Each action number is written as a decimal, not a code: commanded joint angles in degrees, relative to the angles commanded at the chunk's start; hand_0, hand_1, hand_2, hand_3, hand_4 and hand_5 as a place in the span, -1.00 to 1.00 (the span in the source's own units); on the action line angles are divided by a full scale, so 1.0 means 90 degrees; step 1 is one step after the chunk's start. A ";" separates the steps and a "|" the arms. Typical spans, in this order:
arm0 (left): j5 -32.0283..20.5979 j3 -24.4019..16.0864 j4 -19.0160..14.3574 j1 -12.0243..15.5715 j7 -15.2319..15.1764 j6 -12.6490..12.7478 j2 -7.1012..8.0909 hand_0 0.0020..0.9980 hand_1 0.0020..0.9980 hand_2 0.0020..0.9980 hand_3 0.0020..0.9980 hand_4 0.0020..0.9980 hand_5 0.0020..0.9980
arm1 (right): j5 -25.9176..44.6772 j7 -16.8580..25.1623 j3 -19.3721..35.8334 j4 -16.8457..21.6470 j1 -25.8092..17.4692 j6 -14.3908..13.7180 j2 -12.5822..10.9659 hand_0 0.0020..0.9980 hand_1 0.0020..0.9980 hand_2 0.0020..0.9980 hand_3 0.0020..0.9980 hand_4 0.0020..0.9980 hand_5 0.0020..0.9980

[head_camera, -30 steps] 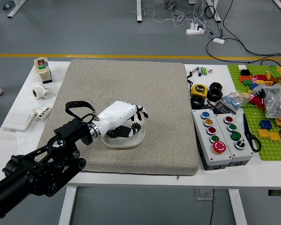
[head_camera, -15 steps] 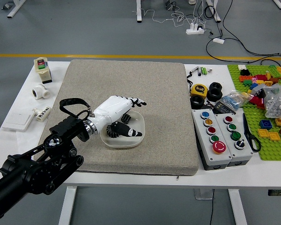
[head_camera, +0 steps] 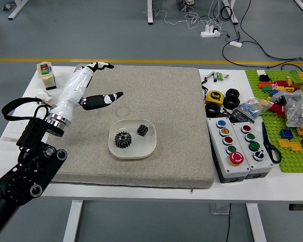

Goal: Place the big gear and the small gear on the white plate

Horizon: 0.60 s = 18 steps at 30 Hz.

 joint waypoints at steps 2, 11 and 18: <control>-0.0538 -0.0115 -0.0139 0.0163 -0.0004 -0.0172 0.0108 0.40 0.35 0.45 0.22 0.55 -0.47 | 0.0003 0.0000 0.0004 -0.0004 -0.0012 0.0001 0.0001 0.25 0.24 0.36 -0.06 0.46 0.18; -0.2979 -0.0874 -0.0964 0.1047 0.1409 -0.1769 0.0416 0.56 0.56 0.68 0.54 0.71 0.07 | 0.0008 0.0018 0.0052 -0.0013 -0.0064 0.0005 -0.0001 0.24 0.24 0.36 -0.06 0.46 0.19; -0.4841 -0.1272 -0.1418 0.1605 0.2190 -0.2542 0.0517 0.65 0.65 0.79 0.68 0.76 0.34 | 0.0015 0.0024 0.0061 -0.0017 -0.0073 0.0009 -0.0012 0.25 0.24 0.36 -0.06 0.46 0.19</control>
